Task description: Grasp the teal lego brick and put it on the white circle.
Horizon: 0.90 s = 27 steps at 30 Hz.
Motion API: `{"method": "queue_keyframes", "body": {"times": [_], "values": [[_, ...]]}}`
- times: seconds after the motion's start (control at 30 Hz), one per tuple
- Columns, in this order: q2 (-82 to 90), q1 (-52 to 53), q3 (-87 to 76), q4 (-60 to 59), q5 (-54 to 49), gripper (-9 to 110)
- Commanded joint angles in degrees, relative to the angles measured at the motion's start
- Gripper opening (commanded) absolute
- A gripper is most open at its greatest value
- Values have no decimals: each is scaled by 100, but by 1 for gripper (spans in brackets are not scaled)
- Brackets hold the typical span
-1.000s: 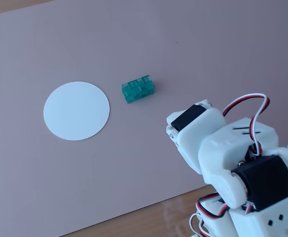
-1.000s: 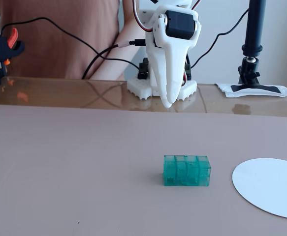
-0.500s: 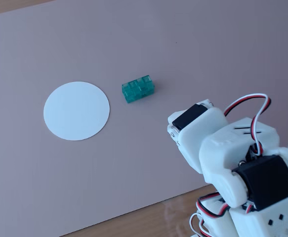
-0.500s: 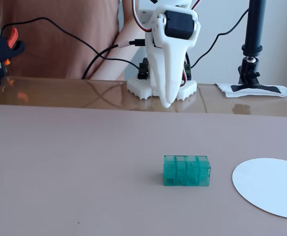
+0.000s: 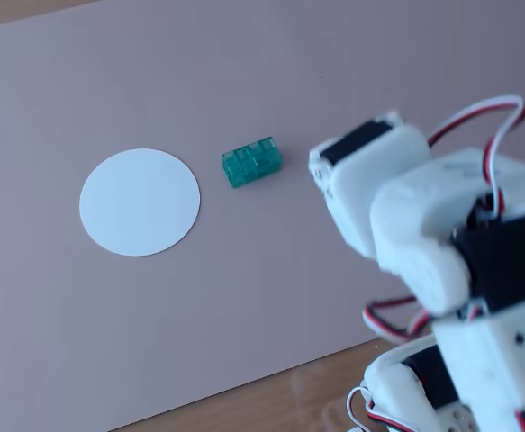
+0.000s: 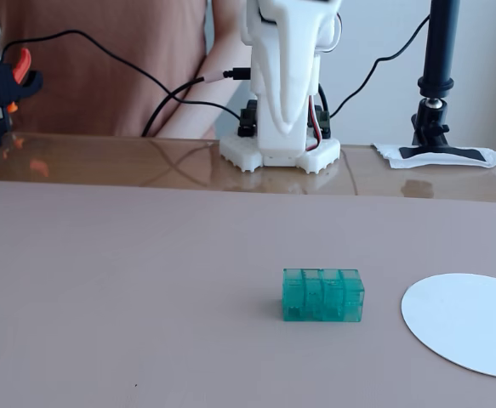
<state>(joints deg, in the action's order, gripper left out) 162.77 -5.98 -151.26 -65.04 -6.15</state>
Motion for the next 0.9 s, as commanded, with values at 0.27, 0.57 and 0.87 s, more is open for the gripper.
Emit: {"method": "queue_keyframes", "body": {"times": [0.27, 0.57, 0.87], "values": [[-3911, -492, 2830, -562, -343, 0], [-6073, -281, 3867, -712, -721, 26], [-7576, -158, 4649, -668, -879, 26]]}}
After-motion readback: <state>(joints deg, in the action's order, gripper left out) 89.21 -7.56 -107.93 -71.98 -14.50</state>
